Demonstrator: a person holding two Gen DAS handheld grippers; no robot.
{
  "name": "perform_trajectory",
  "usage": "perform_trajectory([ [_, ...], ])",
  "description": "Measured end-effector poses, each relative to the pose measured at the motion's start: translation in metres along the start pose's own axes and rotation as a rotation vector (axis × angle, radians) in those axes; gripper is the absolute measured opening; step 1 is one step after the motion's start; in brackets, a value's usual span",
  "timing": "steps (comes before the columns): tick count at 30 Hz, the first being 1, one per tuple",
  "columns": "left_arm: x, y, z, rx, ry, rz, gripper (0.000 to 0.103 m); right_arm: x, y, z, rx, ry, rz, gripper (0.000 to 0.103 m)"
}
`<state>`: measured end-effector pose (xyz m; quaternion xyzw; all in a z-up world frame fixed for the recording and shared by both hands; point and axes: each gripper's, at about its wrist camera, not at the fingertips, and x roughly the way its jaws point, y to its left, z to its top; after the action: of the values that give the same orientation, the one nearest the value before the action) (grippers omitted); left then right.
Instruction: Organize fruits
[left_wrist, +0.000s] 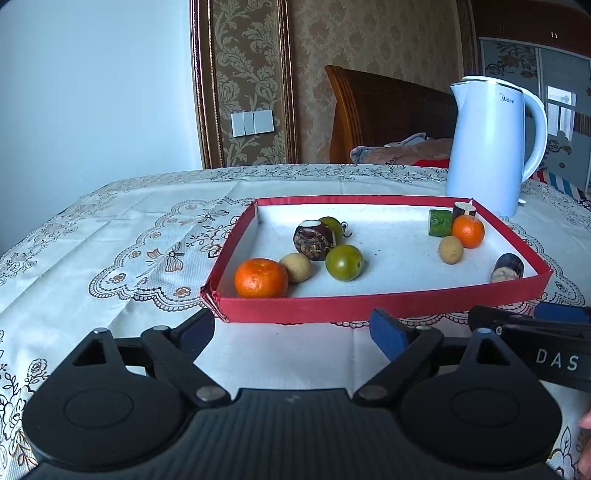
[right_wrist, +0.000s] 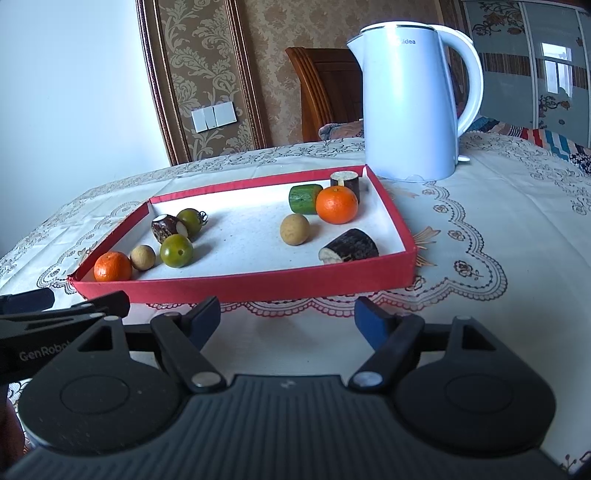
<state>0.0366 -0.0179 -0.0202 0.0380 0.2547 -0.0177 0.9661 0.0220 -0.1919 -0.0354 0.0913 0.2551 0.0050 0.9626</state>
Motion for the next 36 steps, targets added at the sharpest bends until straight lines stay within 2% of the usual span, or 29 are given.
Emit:
perform_trajectory([
  [36,0.0008,0.0056,0.001,-0.03,0.021,-0.032,0.092,0.0,-0.0016,0.0007,0.006,-0.001,0.001,0.078],
])
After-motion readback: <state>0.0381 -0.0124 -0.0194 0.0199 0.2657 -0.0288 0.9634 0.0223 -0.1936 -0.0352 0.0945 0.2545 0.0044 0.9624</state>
